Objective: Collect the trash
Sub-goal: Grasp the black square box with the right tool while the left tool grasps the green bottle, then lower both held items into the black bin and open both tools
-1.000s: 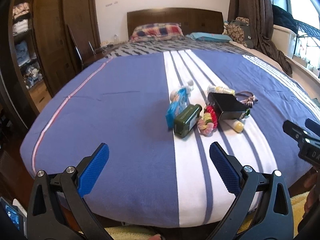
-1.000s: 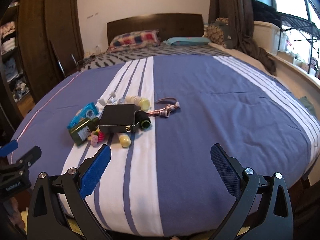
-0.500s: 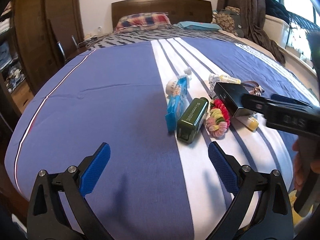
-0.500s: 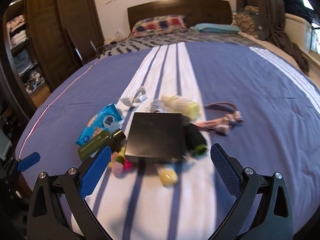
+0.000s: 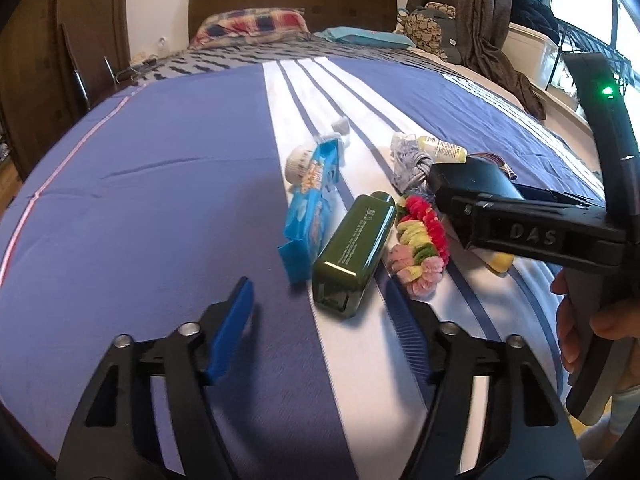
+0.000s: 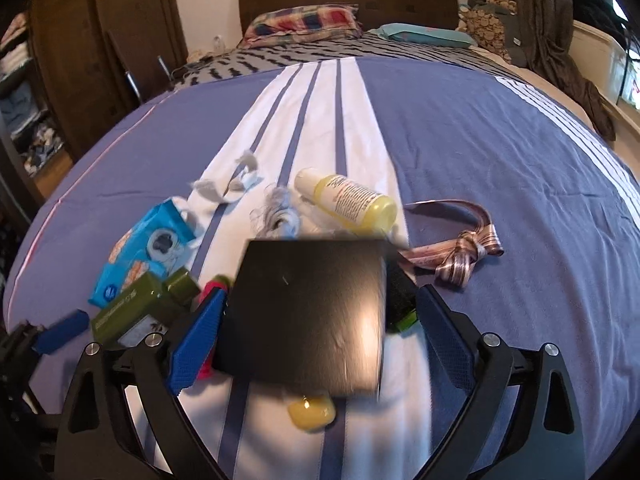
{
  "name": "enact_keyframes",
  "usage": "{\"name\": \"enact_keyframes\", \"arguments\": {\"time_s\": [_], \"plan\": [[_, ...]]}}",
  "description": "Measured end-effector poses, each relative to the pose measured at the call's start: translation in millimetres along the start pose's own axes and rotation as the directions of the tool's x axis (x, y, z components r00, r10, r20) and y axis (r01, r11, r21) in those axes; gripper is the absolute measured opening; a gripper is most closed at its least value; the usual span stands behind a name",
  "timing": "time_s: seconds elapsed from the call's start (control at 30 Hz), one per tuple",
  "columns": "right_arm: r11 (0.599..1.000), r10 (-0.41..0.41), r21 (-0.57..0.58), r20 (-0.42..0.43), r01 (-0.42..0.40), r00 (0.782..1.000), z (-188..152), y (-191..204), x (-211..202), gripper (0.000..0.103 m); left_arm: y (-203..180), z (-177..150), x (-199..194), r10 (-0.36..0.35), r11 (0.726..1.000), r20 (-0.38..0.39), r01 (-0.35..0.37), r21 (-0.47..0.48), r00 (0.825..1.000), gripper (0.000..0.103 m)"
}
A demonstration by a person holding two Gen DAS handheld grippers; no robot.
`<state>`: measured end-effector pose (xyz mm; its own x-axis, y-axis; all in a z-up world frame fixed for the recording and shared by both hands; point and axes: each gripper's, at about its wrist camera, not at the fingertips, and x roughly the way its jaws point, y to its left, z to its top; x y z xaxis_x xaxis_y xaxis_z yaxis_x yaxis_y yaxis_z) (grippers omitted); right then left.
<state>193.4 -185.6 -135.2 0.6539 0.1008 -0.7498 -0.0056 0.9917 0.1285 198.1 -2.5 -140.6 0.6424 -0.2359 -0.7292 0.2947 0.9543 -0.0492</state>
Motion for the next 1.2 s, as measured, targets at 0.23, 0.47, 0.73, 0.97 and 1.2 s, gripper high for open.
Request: {"name": "enact_keyframes", "arguments": {"time_s": [0.23, 0.47, 0.73, 0.97, 1.2], "plan": [[0.999, -0.047, 0.002, 0.001, 0.047, 0.999, 1.8, -12.5, 5.5, 0.084, -5.4, 7.9, 21.1, -0.064, 0.998, -0.028, 0.064, 0.002, 0.998, 0.038], [0.999, -0.001, 0.035, 0.009, 0.001, 1.000, -5.9, -28.4, -4.6, 0.075, -14.4, 5.4, 19.0, -0.062, 0.998, -0.029, 0.062, 0.018, 0.998, 0.032], [0.999, 0.034, 0.040, 0.076, -0.037, 0.997, -9.4, -37.3, -46.0, 0.075, -18.0, 1.0, -10.3, -0.060, 0.998, 0.007, 0.060, -0.009, 0.998, 0.026], [0.999, 0.044, 0.022, 0.154, -0.048, 0.987, -14.4, -37.4, -100.8, 0.075, -33.8, -2.6, -59.0, -0.052, 0.999, 0.082, 0.052, 0.010, 0.995, 0.025], [0.999, 0.054, -0.006, 0.196, -0.053, 0.979, -46.0, -33.6, -146.7, 0.075, -48.7, -24.8, -107.9, -0.081, 0.997, 0.140, 0.079, 0.017, 0.987, 0.025]]}}
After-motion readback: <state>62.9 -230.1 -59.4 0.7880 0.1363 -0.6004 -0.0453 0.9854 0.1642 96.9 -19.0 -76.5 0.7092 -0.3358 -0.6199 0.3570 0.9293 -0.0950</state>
